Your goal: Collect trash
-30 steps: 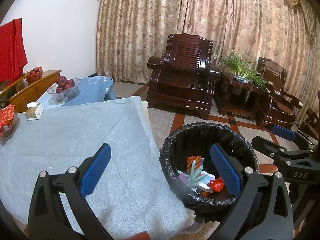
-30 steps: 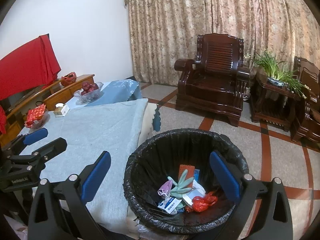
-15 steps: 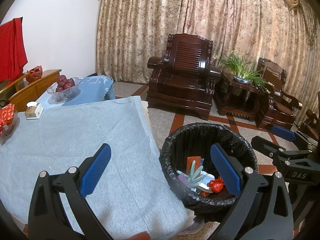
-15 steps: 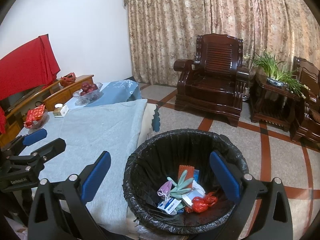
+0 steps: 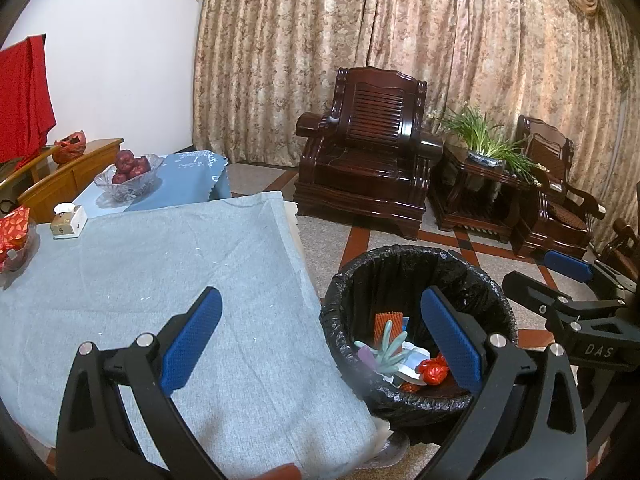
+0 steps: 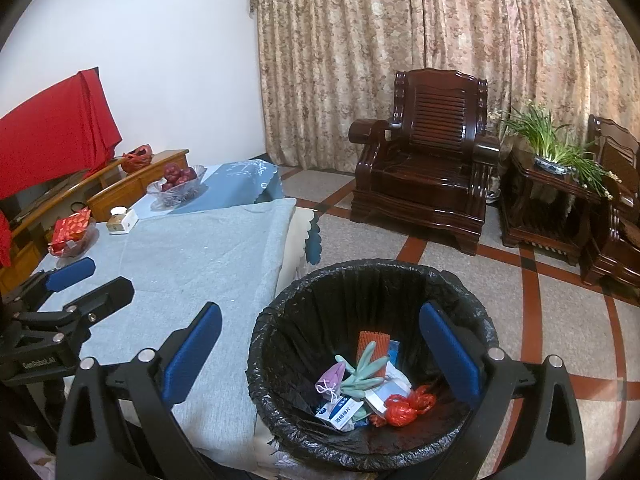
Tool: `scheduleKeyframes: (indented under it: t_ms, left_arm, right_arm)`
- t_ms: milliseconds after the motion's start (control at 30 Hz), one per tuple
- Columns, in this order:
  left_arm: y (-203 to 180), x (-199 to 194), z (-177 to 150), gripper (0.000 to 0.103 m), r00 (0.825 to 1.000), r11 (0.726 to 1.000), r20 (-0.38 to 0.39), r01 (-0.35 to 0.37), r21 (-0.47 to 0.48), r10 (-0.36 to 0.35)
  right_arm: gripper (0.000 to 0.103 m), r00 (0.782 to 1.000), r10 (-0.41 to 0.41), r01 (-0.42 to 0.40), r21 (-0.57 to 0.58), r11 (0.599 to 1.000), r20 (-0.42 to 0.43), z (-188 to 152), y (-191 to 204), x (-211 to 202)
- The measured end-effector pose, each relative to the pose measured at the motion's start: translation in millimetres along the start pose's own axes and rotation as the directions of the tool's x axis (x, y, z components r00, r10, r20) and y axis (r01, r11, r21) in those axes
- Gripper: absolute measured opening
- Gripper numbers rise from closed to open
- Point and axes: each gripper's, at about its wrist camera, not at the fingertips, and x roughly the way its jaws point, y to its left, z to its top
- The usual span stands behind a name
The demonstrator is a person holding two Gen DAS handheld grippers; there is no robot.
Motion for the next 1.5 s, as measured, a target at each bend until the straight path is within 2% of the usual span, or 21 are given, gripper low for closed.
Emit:
scheduleKeyframes:
  t_ms: [1500]
  left_arm:
    - [2.9, 1.1, -2.1, 0.097, 1.000, 1.000, 0.001, 0.000, -0.001, 0.000]
  right_arm:
    - [0.097, 1.000, -0.001, 0.001, -0.002, 1.000, -0.001, -2.4, 3.7, 0.5]
